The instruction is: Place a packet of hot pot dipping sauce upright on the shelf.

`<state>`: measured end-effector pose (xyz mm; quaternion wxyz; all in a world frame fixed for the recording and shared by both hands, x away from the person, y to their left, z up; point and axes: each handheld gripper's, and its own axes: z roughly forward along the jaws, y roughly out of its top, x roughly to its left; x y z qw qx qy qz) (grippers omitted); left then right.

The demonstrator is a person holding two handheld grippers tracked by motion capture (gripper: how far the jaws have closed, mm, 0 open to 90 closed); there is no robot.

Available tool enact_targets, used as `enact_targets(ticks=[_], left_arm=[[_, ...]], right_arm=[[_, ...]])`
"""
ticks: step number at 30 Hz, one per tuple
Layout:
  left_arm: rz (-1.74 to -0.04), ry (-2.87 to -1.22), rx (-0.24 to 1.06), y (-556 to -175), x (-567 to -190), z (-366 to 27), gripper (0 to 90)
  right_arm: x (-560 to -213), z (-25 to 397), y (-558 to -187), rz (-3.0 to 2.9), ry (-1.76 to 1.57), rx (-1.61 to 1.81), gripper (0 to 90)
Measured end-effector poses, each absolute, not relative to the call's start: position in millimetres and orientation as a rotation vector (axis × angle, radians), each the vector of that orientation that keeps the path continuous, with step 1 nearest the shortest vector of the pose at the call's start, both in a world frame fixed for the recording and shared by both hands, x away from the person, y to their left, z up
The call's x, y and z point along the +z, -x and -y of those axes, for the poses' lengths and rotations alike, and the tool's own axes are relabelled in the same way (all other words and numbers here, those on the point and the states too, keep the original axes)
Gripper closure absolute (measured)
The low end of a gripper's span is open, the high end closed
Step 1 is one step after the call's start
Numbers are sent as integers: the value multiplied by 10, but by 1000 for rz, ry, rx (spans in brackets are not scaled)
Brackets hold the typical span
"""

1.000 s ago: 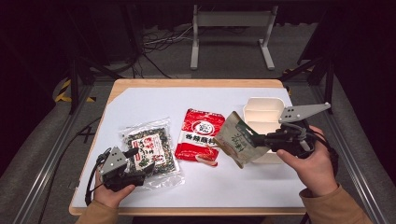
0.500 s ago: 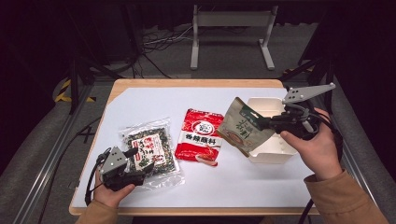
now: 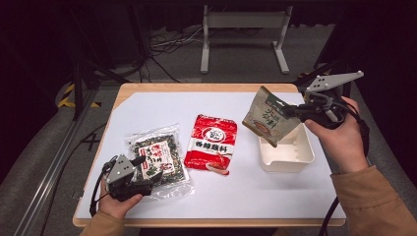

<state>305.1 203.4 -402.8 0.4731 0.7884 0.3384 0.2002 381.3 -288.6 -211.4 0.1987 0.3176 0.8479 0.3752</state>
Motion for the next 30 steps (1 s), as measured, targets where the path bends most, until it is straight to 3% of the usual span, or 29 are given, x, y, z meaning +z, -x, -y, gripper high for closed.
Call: enact_targets(ticks=[30], left_arm=[[-890, -1913, 524, -2936, -4056, -2169, 216]], right_arm=[[-1993, 3116, -4466, -2397, -778, 934, 896]])
